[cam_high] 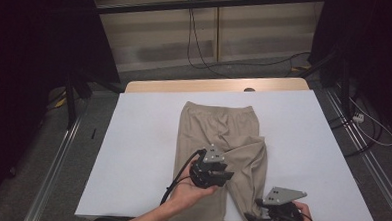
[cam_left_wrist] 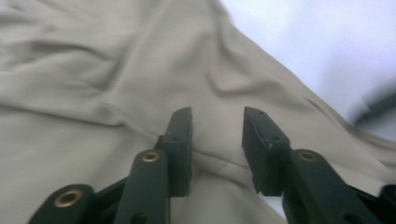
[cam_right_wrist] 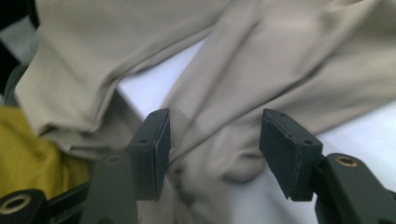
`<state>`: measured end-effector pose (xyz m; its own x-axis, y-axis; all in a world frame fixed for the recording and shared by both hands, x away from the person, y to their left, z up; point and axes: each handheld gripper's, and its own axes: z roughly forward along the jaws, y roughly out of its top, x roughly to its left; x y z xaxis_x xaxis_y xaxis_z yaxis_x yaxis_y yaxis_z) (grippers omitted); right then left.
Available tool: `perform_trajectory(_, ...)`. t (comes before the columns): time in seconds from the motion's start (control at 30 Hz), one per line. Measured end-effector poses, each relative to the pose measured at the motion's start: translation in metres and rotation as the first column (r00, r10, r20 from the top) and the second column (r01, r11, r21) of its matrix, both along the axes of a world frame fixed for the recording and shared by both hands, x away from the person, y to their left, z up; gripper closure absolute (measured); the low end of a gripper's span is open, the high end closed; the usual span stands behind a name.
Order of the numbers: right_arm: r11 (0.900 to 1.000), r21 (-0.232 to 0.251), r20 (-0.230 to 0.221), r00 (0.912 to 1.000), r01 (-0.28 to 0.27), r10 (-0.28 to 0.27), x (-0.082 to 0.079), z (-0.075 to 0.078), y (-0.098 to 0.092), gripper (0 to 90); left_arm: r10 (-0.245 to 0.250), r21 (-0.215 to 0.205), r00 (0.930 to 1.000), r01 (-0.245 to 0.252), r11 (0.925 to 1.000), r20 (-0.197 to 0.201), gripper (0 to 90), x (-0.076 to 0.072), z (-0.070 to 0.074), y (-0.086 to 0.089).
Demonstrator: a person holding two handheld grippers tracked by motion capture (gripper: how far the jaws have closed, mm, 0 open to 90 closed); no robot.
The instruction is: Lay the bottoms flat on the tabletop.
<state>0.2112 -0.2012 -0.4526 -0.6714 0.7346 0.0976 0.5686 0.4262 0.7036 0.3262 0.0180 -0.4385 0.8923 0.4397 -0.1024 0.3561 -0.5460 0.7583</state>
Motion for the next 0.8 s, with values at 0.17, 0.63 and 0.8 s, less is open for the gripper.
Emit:
perform_trajectory(0.17, 0.996, 0.038, 0.057, 0.9948, 0.083, -0.085, 0.021, 0.008, -0.023, 60.5, -0.083, 0.036, 0.9964, 0.084, 0.9958, -0.015, 69.8, -0.015, -0.011, -0.012)
perform_trajectory(0.63, 0.994, -0.076, 0.038, 0.9961, 0.083, -0.080, 0.055, -0.004, -0.026, 90.0, -0.204, 0.112, 0.9790, 0.203, 0.9727, -0.003, 89.8, -0.038, -0.017, -0.017)
perform_trajectory(0.8, 0.991, -0.106, 0.031, 0.9965, 0.080, -0.077, 0.046, -0.001, -0.043, 90.0, -0.230, 0.099, 0.9724, 0.233, 0.9674, -0.037, 90.0, -0.042, -0.015, -0.009)
